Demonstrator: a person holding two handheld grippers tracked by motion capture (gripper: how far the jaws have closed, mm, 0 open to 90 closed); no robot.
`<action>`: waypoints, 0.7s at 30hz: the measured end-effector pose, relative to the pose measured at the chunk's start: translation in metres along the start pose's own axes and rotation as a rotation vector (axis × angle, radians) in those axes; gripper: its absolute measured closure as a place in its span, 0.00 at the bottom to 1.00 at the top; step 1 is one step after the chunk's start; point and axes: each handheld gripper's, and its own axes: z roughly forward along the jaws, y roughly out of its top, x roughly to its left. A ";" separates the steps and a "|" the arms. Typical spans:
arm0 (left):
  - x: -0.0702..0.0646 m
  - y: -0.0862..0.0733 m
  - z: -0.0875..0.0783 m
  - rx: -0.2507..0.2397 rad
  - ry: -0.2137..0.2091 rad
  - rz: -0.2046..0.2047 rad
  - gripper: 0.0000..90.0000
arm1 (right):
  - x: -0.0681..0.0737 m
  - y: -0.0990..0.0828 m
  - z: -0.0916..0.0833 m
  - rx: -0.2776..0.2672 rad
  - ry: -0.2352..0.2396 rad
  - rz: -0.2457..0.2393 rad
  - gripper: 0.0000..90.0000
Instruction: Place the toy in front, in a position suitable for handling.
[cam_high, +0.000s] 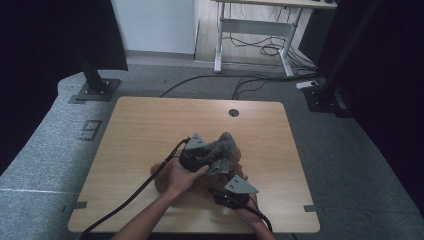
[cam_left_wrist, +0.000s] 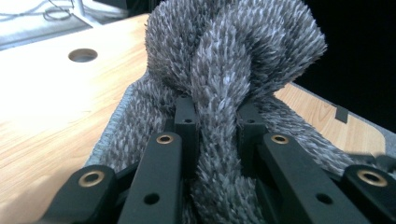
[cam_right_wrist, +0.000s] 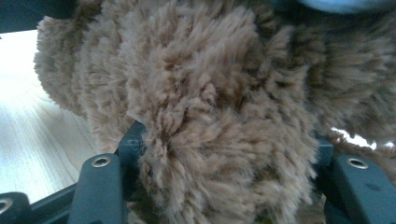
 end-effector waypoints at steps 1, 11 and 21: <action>0.000 -0.001 0.004 0.012 0.003 -0.003 0.84 | -0.001 -0.001 0.000 0.001 -0.003 0.009 0.43; 0.004 -0.021 -0.023 0.061 0.081 0.061 0.84 | -0.006 -0.006 0.003 0.012 -0.106 0.050 0.49; 0.028 -0.047 -0.066 -0.026 0.105 0.001 0.84 | -0.010 -0.007 0.004 0.000 -0.096 0.077 0.50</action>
